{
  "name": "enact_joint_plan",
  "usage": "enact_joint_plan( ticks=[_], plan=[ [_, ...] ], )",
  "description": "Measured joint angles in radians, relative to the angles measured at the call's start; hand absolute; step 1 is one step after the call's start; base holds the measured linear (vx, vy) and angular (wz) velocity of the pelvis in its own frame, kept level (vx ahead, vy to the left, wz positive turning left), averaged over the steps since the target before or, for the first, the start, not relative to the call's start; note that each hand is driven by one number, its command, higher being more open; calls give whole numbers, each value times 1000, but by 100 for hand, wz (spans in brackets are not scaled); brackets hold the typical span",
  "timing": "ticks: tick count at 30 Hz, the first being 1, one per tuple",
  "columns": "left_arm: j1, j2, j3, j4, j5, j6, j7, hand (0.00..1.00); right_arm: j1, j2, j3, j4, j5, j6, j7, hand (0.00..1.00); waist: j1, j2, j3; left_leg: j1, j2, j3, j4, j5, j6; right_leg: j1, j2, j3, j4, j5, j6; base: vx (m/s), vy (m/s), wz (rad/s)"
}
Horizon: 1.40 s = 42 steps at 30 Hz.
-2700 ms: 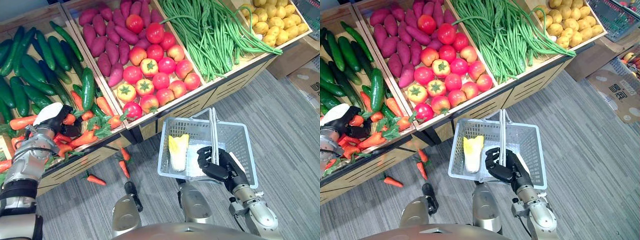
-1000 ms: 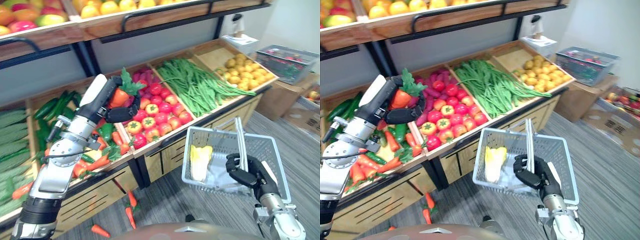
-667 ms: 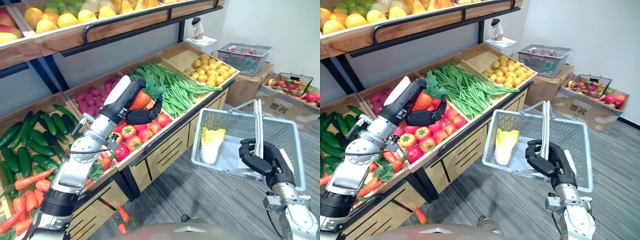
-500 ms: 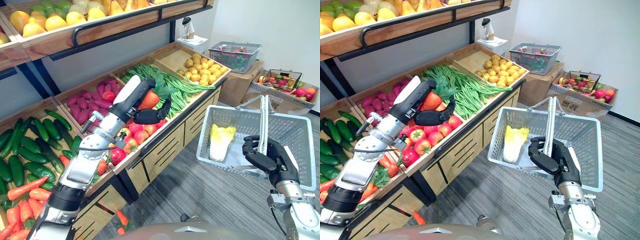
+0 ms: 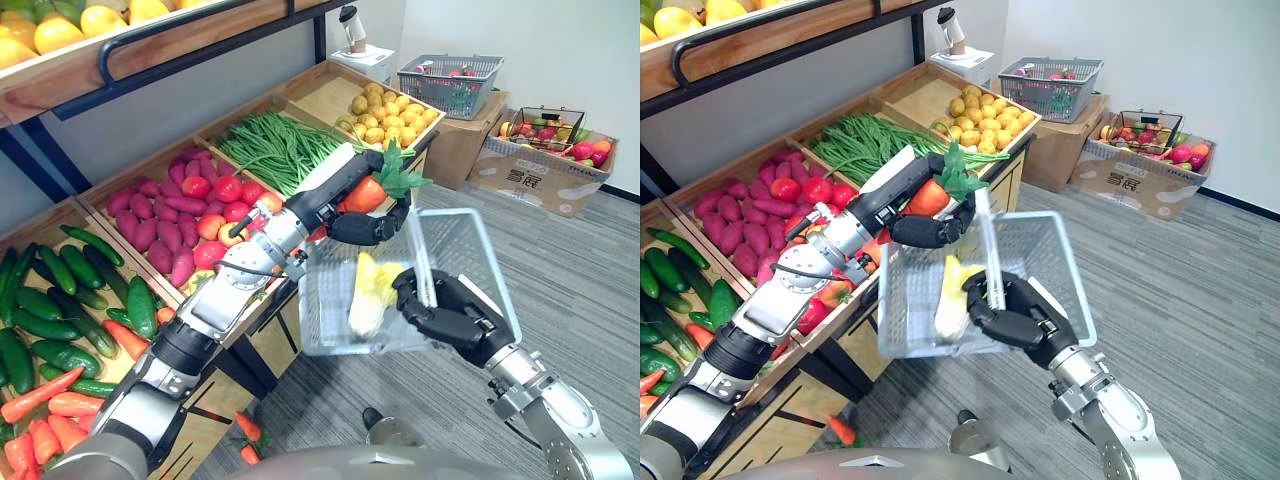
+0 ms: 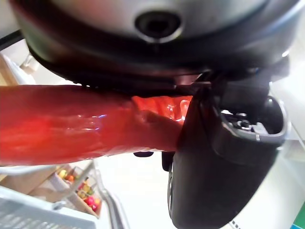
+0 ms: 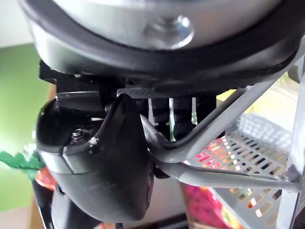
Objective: Pick vegetable in the basket
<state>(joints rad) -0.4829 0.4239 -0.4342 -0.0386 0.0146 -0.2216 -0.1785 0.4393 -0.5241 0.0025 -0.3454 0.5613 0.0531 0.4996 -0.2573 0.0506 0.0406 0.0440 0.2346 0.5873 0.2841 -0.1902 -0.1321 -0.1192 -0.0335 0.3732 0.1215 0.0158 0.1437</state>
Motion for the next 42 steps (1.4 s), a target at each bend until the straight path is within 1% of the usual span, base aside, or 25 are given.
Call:
enact_joint_plan(
  ticks=[3,6,11,14,16,18,20,23,26,28,29,33,37,39,42],
  plan=[
    [-1,-3,0,21,-14,0,0,0,12,-38,7,-5,5,25,23,0,-7,9,16,-2,-1,0,8,-4,1,-2,-1,0,1,0,0,0,0,0],
    [-1,-2,0,38,-14,1,-2,0,19,-60,6,-7,5,28,36,0,-14,18,22,-2,-2,0,8,-5,2,-2,-2,0,1,-1,0,0,0,0],
    [-1,-3,0,37,-14,1,-15,0,20,-60,-9,-38,5,28,39,0,-24,19,23,-2,-3,2,8,-6,1,-3,-1,0,1,-1,-1,0,0,0],
    [0,-3,0,34,-13,1,-23,0,21,-47,-39,-53,3,27,37,0,-25,22,24,-2,-3,4,9,-6,1,-5,-1,0,0,-1,-1,-2,8,-1],
    [0,4,1,22,-13,0,-25,0,20,-31,-60,-53,-1,27,35,0,-23,28,27,-3,-3,8,10,-8,0,-9,0,4,0,-1,-1,-4,23,-8],
    [0,43,9,-15,-26,0,-45,0,19,-20,-78,-53,-3,27,31,0,-23,41,29,-3,-2,25,12,-13,0,-20,4,19,0,-1,-1,8,36,-18],
    [0,78,12,-40,-80,-1,-60,0,19,-20,-79,-53,-3,27,32,0,-23,49,30,0,5,40,24,-20,-1,-23,11,34,-1,0,0,22,37,-23],
    [2,123,17,-82,-118,-18,-95,0,19,-21,-67,-52,-3,27,33,0,-23,52,29,0,18,64,44,-37,-5,-32,23,56,-1,1,2,34,42,-27],
    [20,137,12,-99,-137,-24,-145,0,19,-26,-51,-52,-2,27,34,0,-25,51,29,1,18,75,48,-44,-3,-35,23,70,-4,4,5,27,40,-13],
    [30,147,-19,-99,-144,-24,-160,0,19,-33,-37,-52,-2,27,35,0,-25,51,29,0,18,76,51,-47,-2,-34,23,71,-5,4,5,7,13,-2],
    [42,163,-70,-99,-144,-24,-180,0,16,-45,-18,-53,-2,27,35,0,-26,50,30,0,18,76,54,-49,-2,-34,22,71,-5,4,6,0,0,0],
    [83,181,-194,-94,-136,-24,-237,0,6,-109,37,-52,3,28,46,0,-23,46,32,-1,19,81,60,-54,-1,-35,22,76,-9,6,9,3,10,-3],
    [98,180,-206,-82,-134,-29,-241,0,9,-178,49,-52,5,28,48,0,-23,44,34,0,20,100,72,-65,-1,-38,22,98,-17,12,17,2,34,-15],
    [98,179,-226,-67,-133,-45,-241,0,9,-215,49,-52,5,29,51,0,-26,42,36,0,22,113,87,-76,0,-42,22,112,-18,14,21,9,42,-17],
    [97,178,-242,-43,-128,-67,-243,0,9,-242,50,-52,5,35,53,0,-27,37,40,-4,25,133,109,-94,2,-53,22,132,-18,17,26,14,52,-20]
  ],
)
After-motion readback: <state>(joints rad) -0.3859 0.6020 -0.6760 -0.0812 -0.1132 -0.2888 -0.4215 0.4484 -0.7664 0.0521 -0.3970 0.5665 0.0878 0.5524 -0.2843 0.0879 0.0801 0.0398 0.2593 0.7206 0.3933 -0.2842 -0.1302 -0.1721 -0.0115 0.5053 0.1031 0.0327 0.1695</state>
